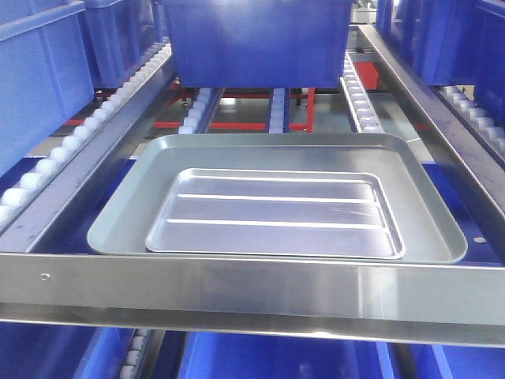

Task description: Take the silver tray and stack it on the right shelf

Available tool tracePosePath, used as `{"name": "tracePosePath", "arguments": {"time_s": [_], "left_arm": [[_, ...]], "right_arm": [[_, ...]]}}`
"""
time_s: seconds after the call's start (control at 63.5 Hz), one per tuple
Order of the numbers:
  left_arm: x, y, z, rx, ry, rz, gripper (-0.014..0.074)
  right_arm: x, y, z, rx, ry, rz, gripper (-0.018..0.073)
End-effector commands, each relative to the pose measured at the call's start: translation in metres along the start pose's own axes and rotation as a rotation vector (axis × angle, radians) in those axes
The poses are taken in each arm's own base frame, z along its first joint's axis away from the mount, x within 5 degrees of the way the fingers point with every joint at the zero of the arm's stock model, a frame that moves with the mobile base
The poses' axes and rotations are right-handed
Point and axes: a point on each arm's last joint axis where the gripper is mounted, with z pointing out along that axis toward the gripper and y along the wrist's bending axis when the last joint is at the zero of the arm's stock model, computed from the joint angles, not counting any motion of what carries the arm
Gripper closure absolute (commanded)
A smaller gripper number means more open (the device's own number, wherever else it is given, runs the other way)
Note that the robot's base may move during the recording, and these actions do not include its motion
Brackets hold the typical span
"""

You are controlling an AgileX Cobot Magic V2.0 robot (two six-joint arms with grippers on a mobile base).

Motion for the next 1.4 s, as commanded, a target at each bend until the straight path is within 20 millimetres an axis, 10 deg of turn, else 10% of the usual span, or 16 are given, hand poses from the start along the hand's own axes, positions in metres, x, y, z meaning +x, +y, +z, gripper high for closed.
{"name": "tracePosePath", "arguments": {"time_s": [0.0, 0.535, 1.385], "left_arm": [[-0.009, -0.003, 0.001, 0.013, -0.071, -0.016, 0.0689], [0.090, 0.031, 0.027, -0.449, -0.264, 0.116, 0.0689], [0.093, 0.032, 0.028, -0.450, -0.243, 0.111, 0.0689]], "right_arm": [[-0.015, 0.003, -0.002, -0.019, -0.092, -0.029, 0.0506], [-0.015, 0.003, -0.002, -0.019, -0.092, -0.029, 0.0506], [-0.015, 0.003, -0.002, -0.019, -0.092, -0.029, 0.0506]]}}
